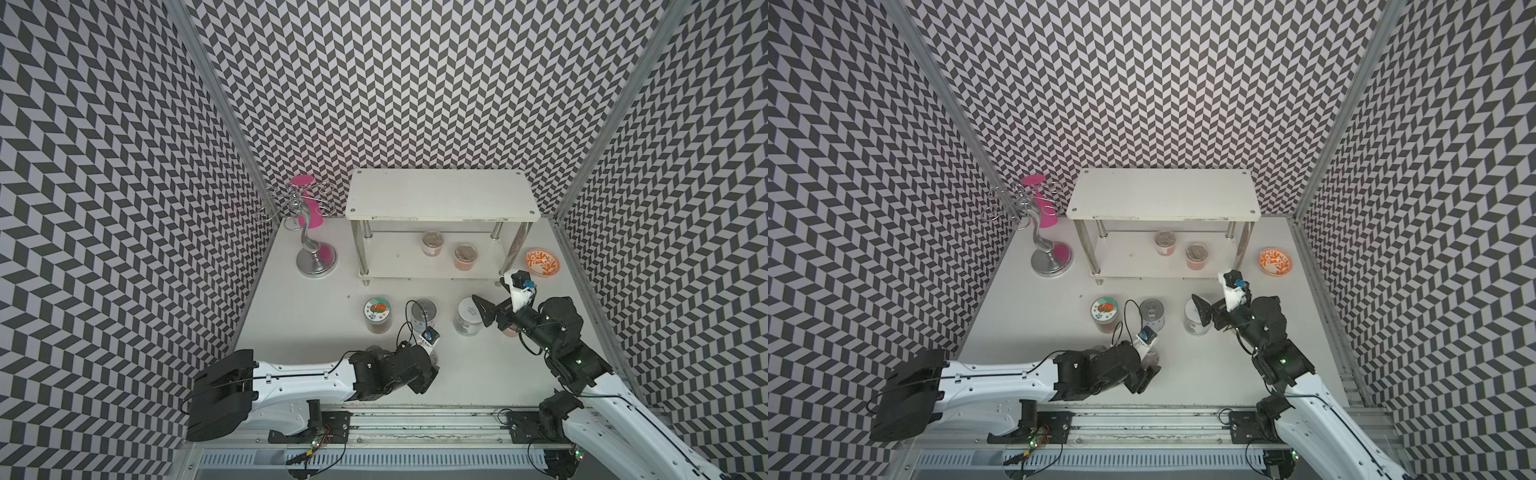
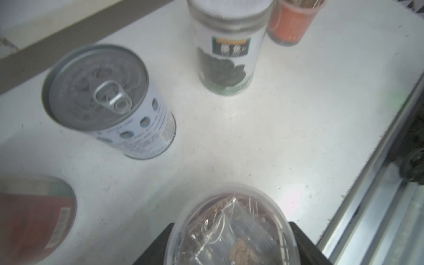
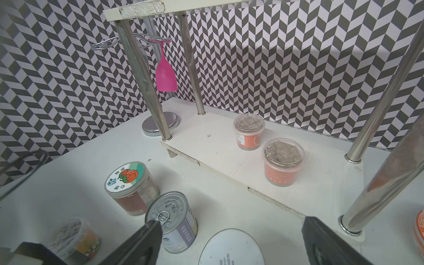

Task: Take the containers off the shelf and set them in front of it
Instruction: Place the container at the center of the board.

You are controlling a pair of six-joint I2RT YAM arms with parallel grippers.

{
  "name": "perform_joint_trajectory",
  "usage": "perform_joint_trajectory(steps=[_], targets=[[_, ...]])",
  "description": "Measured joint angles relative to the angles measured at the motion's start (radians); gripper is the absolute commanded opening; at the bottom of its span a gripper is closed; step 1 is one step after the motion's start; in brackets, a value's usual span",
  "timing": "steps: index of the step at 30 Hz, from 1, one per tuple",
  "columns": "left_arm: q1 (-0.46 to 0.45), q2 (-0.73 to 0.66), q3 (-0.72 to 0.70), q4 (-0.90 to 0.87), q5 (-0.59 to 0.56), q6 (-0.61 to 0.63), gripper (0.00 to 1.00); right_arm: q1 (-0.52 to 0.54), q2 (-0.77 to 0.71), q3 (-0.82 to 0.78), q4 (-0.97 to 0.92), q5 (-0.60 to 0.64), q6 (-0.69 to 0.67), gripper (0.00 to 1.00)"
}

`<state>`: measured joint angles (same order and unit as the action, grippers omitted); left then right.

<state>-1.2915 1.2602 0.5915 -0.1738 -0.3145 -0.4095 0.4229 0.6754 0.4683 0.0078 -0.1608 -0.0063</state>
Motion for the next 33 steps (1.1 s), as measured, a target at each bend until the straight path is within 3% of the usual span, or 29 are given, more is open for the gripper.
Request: perform_joint_trajectory(steps=[10, 16, 22, 33], targets=[[0.042, 0.094, -0.023, 0.124, -0.016, 0.000, 0.73, 0.000, -0.002, 0.000, -0.003, 0.000, 0.000, 1.00], [0.065, 0.116, -0.023, 0.158, -0.013, 0.000, 0.82, 0.000, -0.003, 0.000, -0.005, 0.000, 0.000, 1.00], [0.071, 0.124, -0.023, 0.153, -0.011, 0.004, 0.97, 0.000, -0.003, 0.000, -0.005, 0.000, 0.000, 1.00], [0.082, 0.018, 0.027, 0.009, -0.008, 0.013, 1.00, 0.000, -0.002, 0.000, -0.006, 0.000, 0.000, 1.00]])
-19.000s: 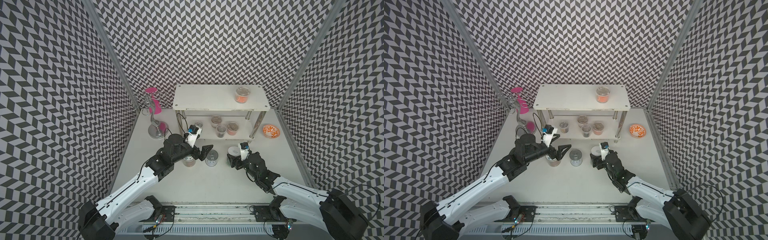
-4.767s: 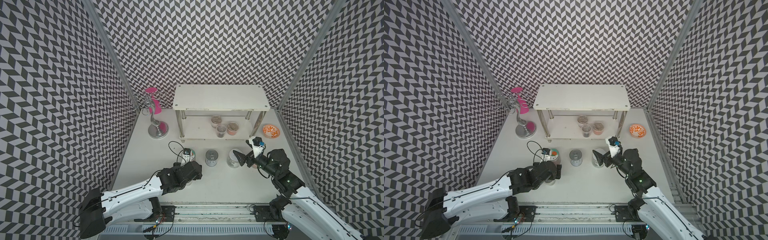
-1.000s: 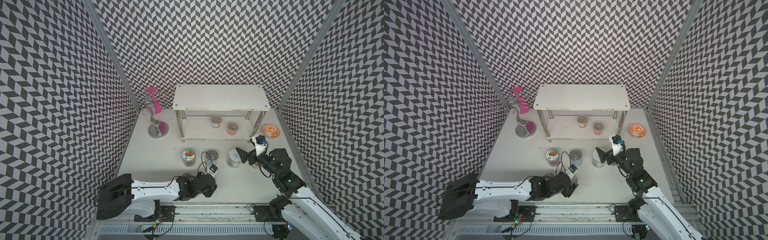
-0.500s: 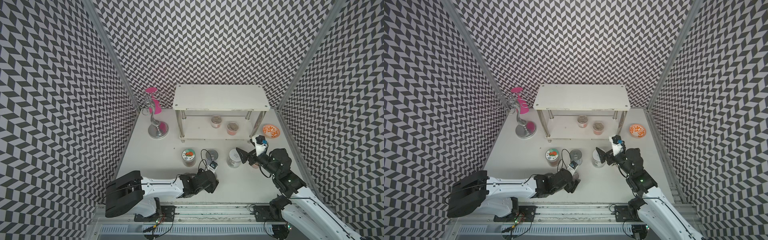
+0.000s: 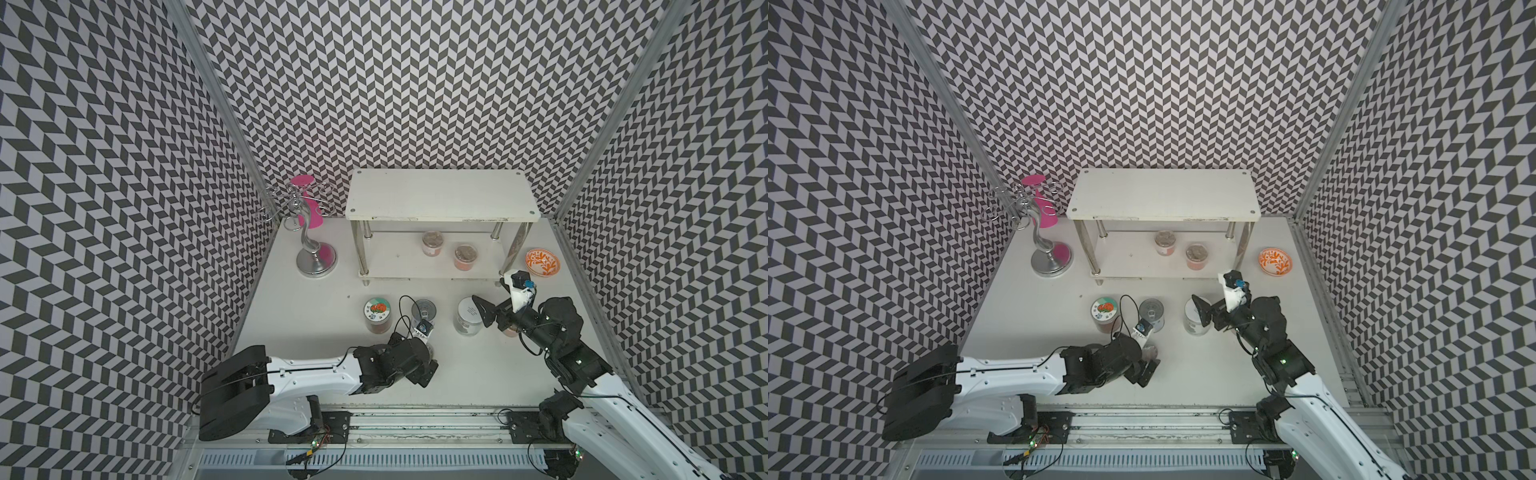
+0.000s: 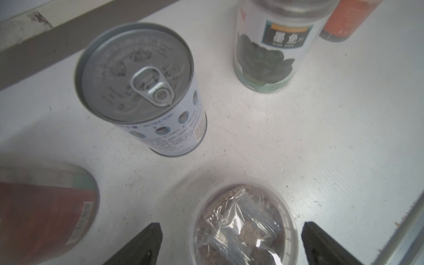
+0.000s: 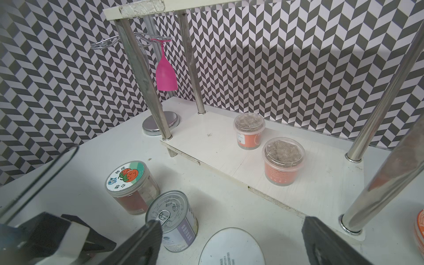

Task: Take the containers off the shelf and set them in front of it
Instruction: 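Place the container at the center of the board, then pick up a container from the shelf.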

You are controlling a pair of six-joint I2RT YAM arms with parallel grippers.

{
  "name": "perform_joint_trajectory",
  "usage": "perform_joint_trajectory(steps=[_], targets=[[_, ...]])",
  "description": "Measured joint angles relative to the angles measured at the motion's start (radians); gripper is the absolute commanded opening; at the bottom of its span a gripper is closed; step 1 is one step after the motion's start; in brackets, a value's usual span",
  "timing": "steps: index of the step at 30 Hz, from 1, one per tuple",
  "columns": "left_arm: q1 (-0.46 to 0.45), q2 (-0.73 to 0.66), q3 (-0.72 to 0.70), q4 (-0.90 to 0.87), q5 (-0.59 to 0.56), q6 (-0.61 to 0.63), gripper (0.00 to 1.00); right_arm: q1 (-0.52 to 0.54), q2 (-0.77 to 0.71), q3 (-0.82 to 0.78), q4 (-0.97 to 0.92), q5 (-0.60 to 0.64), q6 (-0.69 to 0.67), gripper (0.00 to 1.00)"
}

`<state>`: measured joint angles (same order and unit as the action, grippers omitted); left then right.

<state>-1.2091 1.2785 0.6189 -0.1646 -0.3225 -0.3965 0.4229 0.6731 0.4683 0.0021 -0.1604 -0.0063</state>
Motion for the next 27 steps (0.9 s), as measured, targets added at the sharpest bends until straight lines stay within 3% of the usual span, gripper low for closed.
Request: perform_joint_trajectory(steps=[7, 12, 19, 27], targets=[[0.079, -0.111, 0.129, -0.113, 0.058, 0.055, 1.00, 0.000, 0.001, 0.000, 0.001, 0.000, 0.000, 1.00], [0.207, -0.080, 0.230, -0.111, 0.126, 0.135, 1.00, 0.000, 0.002, 0.000, 0.002, 0.000, 0.008, 1.00], [0.382, 0.161, 0.385, -0.015, 0.182, 0.219, 1.00, -0.001, 0.002, 0.000, 0.002, 0.007, 0.015, 1.00], [0.502, 0.464, 0.610, 0.071, 0.218, 0.227, 1.00, -0.001, 0.009, 0.000, 0.000, 0.014, 0.018, 1.00]])
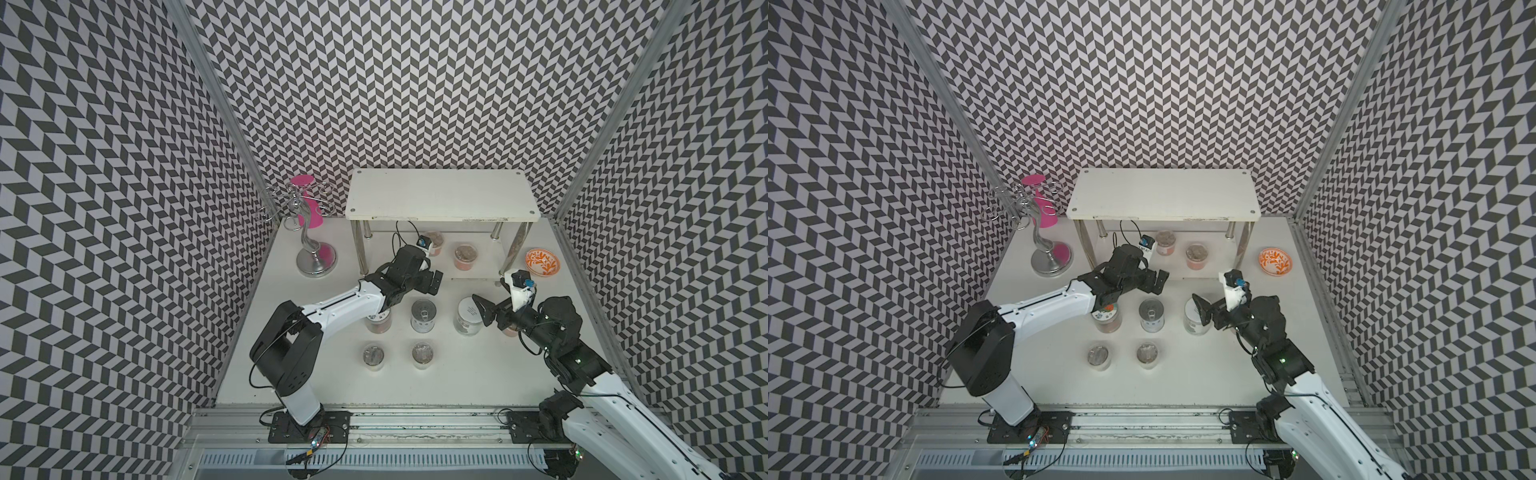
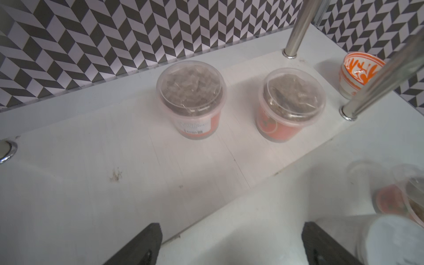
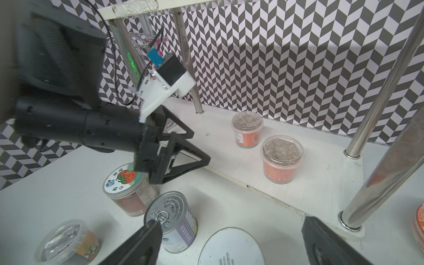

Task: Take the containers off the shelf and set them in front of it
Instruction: 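Pick up a container from the shelf.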

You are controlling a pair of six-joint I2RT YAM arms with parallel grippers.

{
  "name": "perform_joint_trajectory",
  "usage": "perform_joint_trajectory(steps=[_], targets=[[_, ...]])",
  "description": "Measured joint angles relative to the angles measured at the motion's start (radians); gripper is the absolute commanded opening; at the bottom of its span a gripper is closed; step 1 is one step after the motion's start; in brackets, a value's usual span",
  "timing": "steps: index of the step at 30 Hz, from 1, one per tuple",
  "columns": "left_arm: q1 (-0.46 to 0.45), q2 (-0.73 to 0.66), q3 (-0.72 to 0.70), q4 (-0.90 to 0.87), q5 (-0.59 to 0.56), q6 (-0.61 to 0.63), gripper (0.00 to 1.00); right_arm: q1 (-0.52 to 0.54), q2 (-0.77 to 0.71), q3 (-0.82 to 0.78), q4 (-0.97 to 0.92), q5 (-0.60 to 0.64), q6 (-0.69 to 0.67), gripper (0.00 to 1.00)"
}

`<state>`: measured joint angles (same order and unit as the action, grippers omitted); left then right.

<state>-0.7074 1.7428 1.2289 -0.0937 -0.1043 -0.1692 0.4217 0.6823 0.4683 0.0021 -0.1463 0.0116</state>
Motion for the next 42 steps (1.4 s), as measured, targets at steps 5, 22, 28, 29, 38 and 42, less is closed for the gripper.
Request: perform_joint_trajectory(steps=[5, 22, 28, 29, 38, 42], targets=[[0.044, 0.145, 0.150, 0.021, 0.016, 0.000, 1.00, -0.008, 0.000, 0.000, -0.001, 0.005, 0.001, 1.00], [0.101, 0.399, 0.474, -0.003, 0.052, 0.019, 0.98, -0.052, -0.001, 0.000, -0.002, -0.001, 0.009, 1.00], [0.113, 0.442, 0.531, -0.027, 0.058, 0.023, 0.98, -0.068, 0.000, 0.000, -0.002, -0.012, 0.008, 0.99], [0.113, 0.442, 0.531, -0.031, 0.058, 0.023, 0.98, -0.071, 0.000, 0.000, -0.002, -0.016, 0.008, 1.00], [0.112, 0.441, 0.457, 0.022, 0.048, 0.014, 0.97, -0.086, 0.013, 0.000, -0.002, -0.041, 0.008, 1.00], [0.106, 0.438, 0.394, 0.061, 0.031, -0.003, 0.97, -0.087, 0.016, 0.000, -0.002, -0.050, 0.008, 1.00]])
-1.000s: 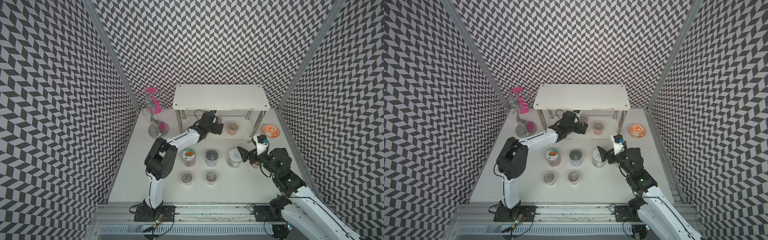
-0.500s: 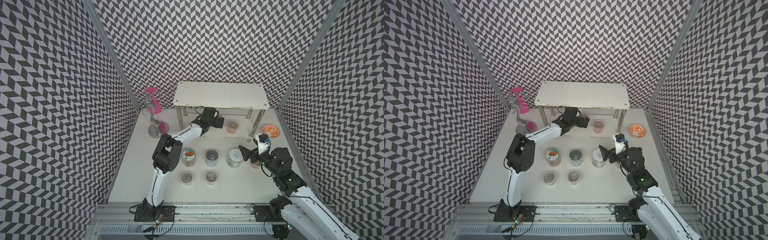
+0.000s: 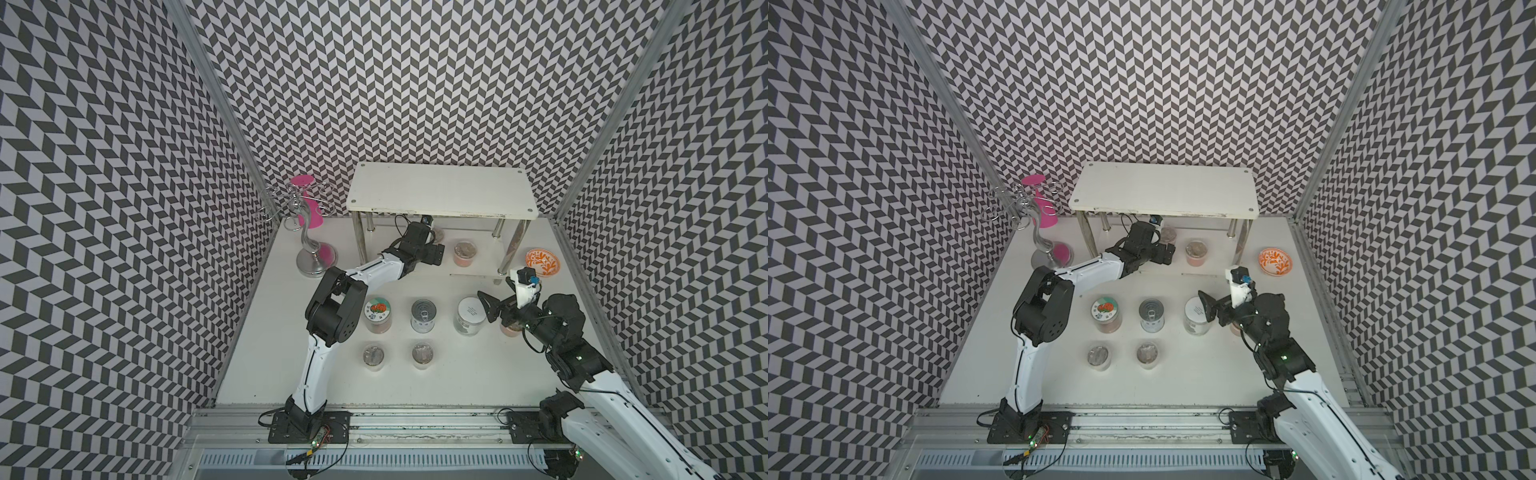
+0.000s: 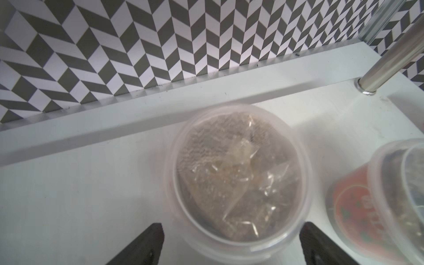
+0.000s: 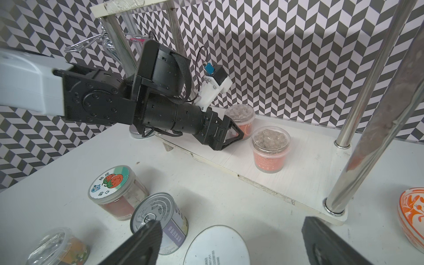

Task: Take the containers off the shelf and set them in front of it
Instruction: 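Pick up a container from the shelf.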

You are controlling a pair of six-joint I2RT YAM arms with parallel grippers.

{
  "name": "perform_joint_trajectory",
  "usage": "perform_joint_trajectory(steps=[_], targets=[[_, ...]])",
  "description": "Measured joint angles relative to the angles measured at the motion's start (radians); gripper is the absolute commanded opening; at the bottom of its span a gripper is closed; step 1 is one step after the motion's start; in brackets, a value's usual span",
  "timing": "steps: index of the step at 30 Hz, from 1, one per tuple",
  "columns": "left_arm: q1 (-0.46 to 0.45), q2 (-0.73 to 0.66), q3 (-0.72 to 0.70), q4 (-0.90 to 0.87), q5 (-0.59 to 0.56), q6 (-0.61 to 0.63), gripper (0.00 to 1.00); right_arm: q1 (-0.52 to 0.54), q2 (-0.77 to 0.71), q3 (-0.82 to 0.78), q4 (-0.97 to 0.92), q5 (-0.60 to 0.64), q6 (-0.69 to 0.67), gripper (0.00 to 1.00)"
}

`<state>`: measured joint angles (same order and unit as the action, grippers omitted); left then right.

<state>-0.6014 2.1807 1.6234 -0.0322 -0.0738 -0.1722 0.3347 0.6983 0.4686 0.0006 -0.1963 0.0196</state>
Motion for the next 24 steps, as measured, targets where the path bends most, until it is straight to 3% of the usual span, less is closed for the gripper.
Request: perform_joint_trajectory(steps=[14, 24], targets=[[-0.001, -0.010, -0.048, 0.099, -0.011, -0.009, 0.97, -0.006, 0.001, 0.000, 0.000, -0.006, 0.000, 1.00], [-0.001, 0.004, 0.039, 0.138, -0.011, -0.003, 0.97, -0.012, 0.002, 0.000, 0.000, -0.013, 0.000, 1.00]])
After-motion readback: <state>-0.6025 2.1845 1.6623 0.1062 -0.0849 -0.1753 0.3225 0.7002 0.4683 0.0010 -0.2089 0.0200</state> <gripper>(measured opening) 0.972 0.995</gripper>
